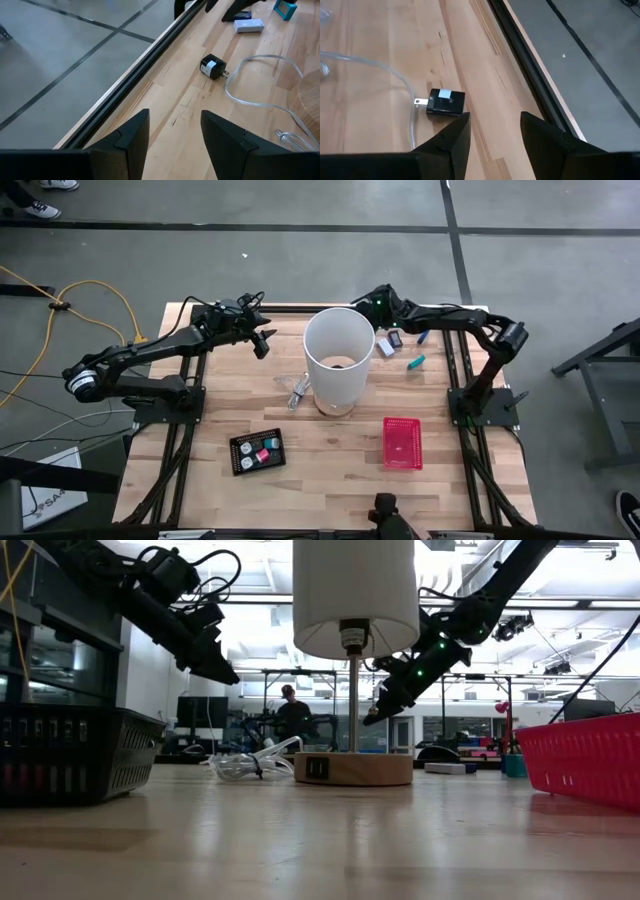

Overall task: Pick & Place Office items
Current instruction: Put the black charger adapter into the black bin

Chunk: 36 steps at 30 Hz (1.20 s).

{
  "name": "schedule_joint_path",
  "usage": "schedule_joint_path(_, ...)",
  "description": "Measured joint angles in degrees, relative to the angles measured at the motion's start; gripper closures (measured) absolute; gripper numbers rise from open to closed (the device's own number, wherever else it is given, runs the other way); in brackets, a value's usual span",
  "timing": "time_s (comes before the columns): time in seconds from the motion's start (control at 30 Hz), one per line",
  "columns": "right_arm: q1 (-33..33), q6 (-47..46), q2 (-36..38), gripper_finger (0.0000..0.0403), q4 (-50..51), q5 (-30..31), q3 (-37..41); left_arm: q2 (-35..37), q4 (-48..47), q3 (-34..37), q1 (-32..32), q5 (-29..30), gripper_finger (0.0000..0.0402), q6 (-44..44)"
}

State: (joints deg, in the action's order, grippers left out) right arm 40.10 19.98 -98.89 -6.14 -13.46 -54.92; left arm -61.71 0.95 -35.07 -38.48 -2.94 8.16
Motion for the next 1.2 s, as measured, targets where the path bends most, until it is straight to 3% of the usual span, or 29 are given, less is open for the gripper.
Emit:
schedule_joint_path(0.23, 1.9, 0.4, 0.0, 0.0243, 5.1, -2.9, -4.2, 0.0, 0.0, 0.0, 0.0, 0.0, 0.0230, 0.0)
schedule_joint_path(0.53, 2.5, 11.7, 0.1, 0.0243, 22.1, -3.1, -15.0, 0.0, 0.0, 0.0, 0.0, 0.0, 0.0230, 0.0)
schedule_joint_path(0.7, 3.6, 15.5, -0.4, 0.0243, 22.0, -3.2, -15.4, 0.0, 0.0, 0.0, 0.0, 0.0, 0.0230, 0.0)
schedule_joint_path(0.97, 2.9, 18.8, -8.8, 0.0243, 28.8, -4.9, -23.6, 0.0, 0.0, 0.0, 0.0, 0.0, 0.0230, 0.0)
schedule_joint_path(1.2, 1.6, 29.8, -14.6, 0.0243, 37.8, -6.3, -31.5, 0.0, 0.0, 0.0, 0.0, 0.0, 0.0230, 0.0)
